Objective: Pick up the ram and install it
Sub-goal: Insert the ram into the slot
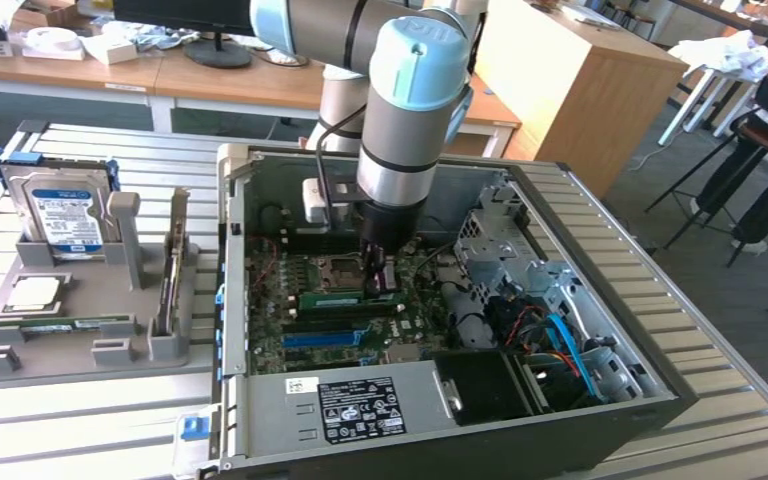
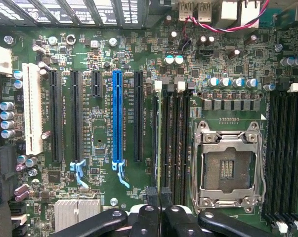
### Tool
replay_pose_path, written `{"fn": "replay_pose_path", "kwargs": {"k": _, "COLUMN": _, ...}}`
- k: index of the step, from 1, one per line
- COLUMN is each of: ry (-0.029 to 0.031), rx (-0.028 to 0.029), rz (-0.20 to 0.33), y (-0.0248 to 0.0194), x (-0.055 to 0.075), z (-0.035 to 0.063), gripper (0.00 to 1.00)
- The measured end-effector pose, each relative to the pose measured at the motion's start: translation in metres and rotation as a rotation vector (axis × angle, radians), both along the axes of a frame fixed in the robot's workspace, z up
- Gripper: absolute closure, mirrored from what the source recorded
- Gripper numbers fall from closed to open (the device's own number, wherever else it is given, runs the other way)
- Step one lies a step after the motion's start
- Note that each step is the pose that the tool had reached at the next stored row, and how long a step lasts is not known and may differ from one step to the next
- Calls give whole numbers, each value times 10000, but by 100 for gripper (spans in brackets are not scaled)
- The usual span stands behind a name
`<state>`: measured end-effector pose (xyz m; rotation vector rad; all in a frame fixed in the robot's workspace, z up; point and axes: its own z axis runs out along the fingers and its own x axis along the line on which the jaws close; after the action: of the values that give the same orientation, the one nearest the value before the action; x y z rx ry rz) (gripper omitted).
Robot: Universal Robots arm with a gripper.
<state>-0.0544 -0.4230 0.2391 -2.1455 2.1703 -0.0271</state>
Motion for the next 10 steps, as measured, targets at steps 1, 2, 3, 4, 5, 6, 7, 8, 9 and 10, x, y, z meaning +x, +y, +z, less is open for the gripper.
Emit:
{"fn": "replay_pose_path", "kwargs": {"k": 1, "ry": 0, "rx": 0, "rz": -1, "y": 0, "x": 0, "z": 0, "gripper": 88}}
{"fn": "replay_pose_path", "kwargs": {"k": 2, "ry": 0, "rx": 0, "rz": 0, "y": 0, "x": 0, "z": 0, "gripper": 88}}
{"fn": "replay_pose_path", "kwargs": {"k": 3, "ry": 0, "rx": 0, "rz": 0, "y": 0, "x": 0, "z": 0, "gripper": 88}}
{"fn": "replay_pose_path", "kwargs": {"k": 4, "ry": 0, "rx": 0, "rz": 0, "y": 0, "x": 0, "z": 0, "gripper": 88}}
{"fn": "replay_pose_path", "kwargs": {"k": 5, "ry": 0, "rx": 0, "rz": 0, "y": 0, "x": 0, "z": 0, "gripper": 88}}
{"fn": "replay_pose_path", "kwargs": {"k": 6, "ry": -1, "rx": 0, "rz": -1, "y": 0, "x": 0, "z": 0, "gripper": 88}}
{"fn": "replay_pose_path", "kwargs": {"k": 7, "ry": 0, "rx": 0, "rz": 0, "y": 0, "x": 0, "z": 0, "gripper": 88}}
{"fn": "replay_pose_path", "kwargs": {"k": 8, "ry": -1, "rx": 0, "rz": -1, "y": 0, "x": 0, "z": 0, "gripper": 88}}
{"fn": "replay_pose_path", "kwargs": {"k": 9, "ry": 1, "rx": -3, "rz": 0, "y": -1, "x": 0, "z": 7, "gripper": 88}}
{"fn": "replay_pose_path", "kwargs": {"k": 10, "ry": 2, "rx": -3, "rz": -1, "y": -1, "x": -1, "z": 18, "gripper": 88}}
